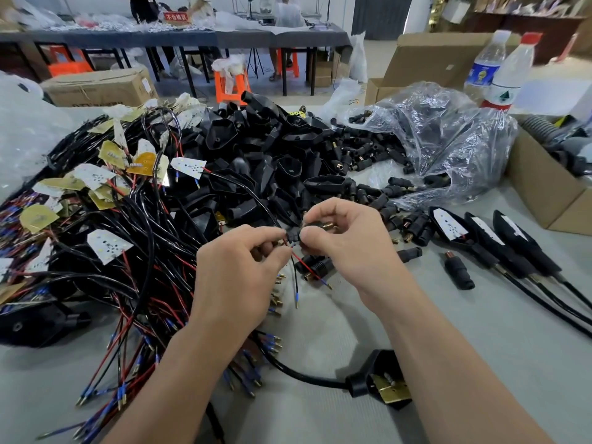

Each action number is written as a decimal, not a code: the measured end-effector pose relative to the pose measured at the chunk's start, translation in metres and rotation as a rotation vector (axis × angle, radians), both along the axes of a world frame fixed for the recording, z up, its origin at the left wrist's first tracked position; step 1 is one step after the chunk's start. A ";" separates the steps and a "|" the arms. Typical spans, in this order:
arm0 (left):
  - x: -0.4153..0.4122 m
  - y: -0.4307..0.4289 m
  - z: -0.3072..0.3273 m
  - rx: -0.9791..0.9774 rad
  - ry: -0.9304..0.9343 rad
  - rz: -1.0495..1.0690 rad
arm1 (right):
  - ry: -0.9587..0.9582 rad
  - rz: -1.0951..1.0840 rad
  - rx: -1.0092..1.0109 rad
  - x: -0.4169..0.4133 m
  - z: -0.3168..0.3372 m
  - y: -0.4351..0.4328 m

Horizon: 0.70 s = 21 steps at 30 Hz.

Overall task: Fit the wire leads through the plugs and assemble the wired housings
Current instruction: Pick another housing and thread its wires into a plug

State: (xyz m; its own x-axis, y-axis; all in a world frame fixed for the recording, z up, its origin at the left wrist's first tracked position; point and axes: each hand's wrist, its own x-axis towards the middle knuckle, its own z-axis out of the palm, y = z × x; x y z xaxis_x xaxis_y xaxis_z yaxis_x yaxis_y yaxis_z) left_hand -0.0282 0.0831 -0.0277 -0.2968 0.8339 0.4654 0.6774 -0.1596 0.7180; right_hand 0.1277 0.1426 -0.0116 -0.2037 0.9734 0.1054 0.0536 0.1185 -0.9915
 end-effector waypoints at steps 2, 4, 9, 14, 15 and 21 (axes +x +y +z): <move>-0.002 0.000 0.002 0.007 -0.063 0.012 | 0.063 -0.001 -0.025 -0.001 0.000 0.001; -0.005 0.001 0.004 -0.029 -0.073 0.036 | 0.124 -0.020 -0.040 0.000 0.001 0.003; -0.007 0.003 0.003 -0.117 -0.183 0.038 | 0.261 -0.064 -0.100 0.007 0.002 0.006; -0.005 0.003 0.004 -0.095 -0.196 0.017 | 0.239 -0.043 -0.091 0.010 0.003 0.005; -0.004 0.002 0.003 -0.086 -0.189 0.006 | 0.209 -0.009 -0.085 0.010 0.004 0.005; 0.001 0.002 0.002 -0.052 -0.186 -0.037 | 0.148 0.080 -0.082 0.006 0.003 0.002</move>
State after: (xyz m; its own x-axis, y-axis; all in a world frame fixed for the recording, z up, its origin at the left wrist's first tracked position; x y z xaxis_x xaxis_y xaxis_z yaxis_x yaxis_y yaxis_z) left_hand -0.0268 0.0847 -0.0256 -0.3421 0.8673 0.3617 0.5264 -0.1420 0.8383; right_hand 0.1335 0.1446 -0.0085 -0.2694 0.9611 0.0610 -0.1001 0.0351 -0.9944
